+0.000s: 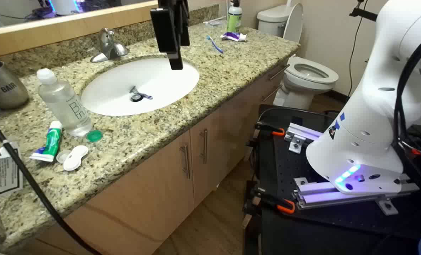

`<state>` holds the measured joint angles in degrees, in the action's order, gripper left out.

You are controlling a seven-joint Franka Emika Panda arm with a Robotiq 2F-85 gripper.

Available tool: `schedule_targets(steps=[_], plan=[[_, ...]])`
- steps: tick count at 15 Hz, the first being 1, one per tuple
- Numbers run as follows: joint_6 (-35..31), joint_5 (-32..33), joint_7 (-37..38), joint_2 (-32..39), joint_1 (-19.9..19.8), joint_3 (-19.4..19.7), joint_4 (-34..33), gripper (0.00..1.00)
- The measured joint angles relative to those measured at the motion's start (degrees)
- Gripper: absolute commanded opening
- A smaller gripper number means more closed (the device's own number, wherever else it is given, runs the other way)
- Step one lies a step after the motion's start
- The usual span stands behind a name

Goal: Move the green and white pump bottle to the left side of the counter

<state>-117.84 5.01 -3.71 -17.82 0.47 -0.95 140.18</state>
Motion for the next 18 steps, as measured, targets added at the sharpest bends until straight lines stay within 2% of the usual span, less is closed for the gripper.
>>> schedule_targets(steps=[3, 6, 9, 15, 18], plan=[[-1.1, 0.9, 0.2, 0.0, 0.0, -0.1, 0.1, 1.00], [-13.0, 4.6, 4.7, 2.5, -0.6, 0.0, -1.4, 1.00], [-18.7, 4.5, 7.3, 8.2, -3.1, 2.7, -9.5, 1.00], [-19.0, 0.8, 8.9, 16.3, -10.0, 11.5, -25.2, 1.00], [-15.7, -2.4, 9.1, 20.1, -14.1, 16.1, -31.8, 1.00]])
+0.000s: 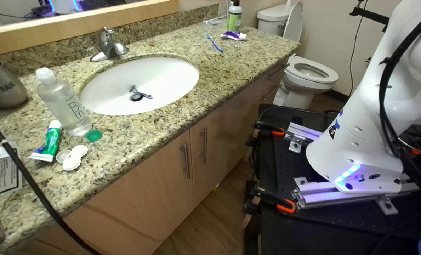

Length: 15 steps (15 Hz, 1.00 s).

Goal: Move the green and white pump bottle to the left side of the counter

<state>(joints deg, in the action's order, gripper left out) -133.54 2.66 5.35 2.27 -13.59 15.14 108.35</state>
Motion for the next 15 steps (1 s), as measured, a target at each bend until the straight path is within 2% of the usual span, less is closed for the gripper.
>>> schedule_targets(steps=[3, 7, 9, 11, 15], plan=[[6.1, -3.8, 0.2, 1.5, -1.6, 1.2, -4.3, 1.00], [4.8, -1.6, 1.5, 1.6, -1.0, 0.8, -4.4, 1.00], [4.1, 0.0, 4.5, 2.5, -1.2, 1.2, -5.6, 1.00], [6.0, -0.3, 7.3, 4.9, -2.5, 3.0, -10.0, 1.00], [16.4, -3.3, 7.8, 11.3, -8.7, 7.6, -21.2, 1.00]])
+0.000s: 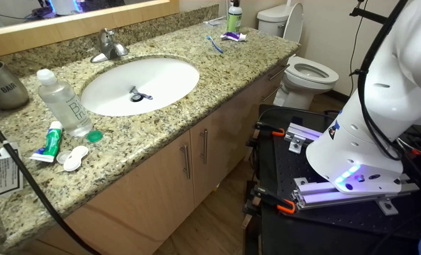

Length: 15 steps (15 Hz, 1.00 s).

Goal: Move the green and white pump bottle to the left side of the counter

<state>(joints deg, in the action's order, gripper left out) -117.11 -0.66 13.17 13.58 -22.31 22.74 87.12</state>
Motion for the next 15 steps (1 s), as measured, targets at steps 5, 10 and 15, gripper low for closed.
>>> schedule_targets(steps=[5, 10, 15], plan=[[7.6, -6.4, 3.4, 11.4, -10.0, 2.7, -13.2, 1.00], [-2.0, -7.5, 16.5, 24.5, -14.1, 2.6, -21.0, 1.00], [-0.4, -7.5, 15.9, 26.5, -14.4, 2.2, -23.5, 1.00]])
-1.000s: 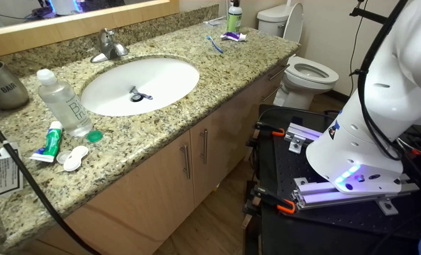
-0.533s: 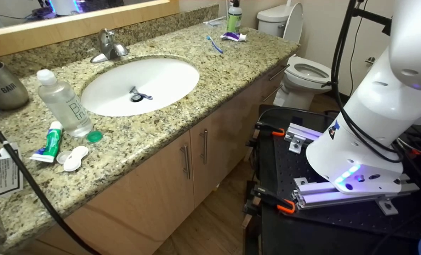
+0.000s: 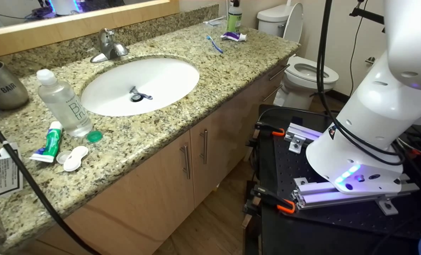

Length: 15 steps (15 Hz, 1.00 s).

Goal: Move the green and white pump bottle to the left side of the counter

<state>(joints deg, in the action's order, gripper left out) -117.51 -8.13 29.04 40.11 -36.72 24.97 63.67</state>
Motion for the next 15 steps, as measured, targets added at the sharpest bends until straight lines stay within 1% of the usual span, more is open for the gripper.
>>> schedule_targets(steps=[2, 5, 7, 9, 11, 12, 13, 15], plan=[[7.9, -0.5, -5.5, -1.3, -2.5, -1.4, -2.8, 1.00], [20.9, -2.7, -13.6, -4.6, -8.6, -3.7, -7.3, 1.00], [27.4, -2.8, -16.9, -5.9, -12.0, -4.9, -10.1, 1.00], [28.6, -4.4, -19.3, -6.1, -13.9, -5.1, -11.7, 1.00], [25.9, -7.2, -21.1, -6.2, -15.0, -5.2, -12.2, 1.00], [25.9, -7.6, -21.7, -6.2, -15.4, -5.2, -12.4, 1.00], [27.7, -8.2, -23.5, -6.2, -15.7, -5.3, -12.7, 1.00], [34.1, -8.8, -27.6, -6.3, -17.2, -6.1, -14.1, 1.00]])
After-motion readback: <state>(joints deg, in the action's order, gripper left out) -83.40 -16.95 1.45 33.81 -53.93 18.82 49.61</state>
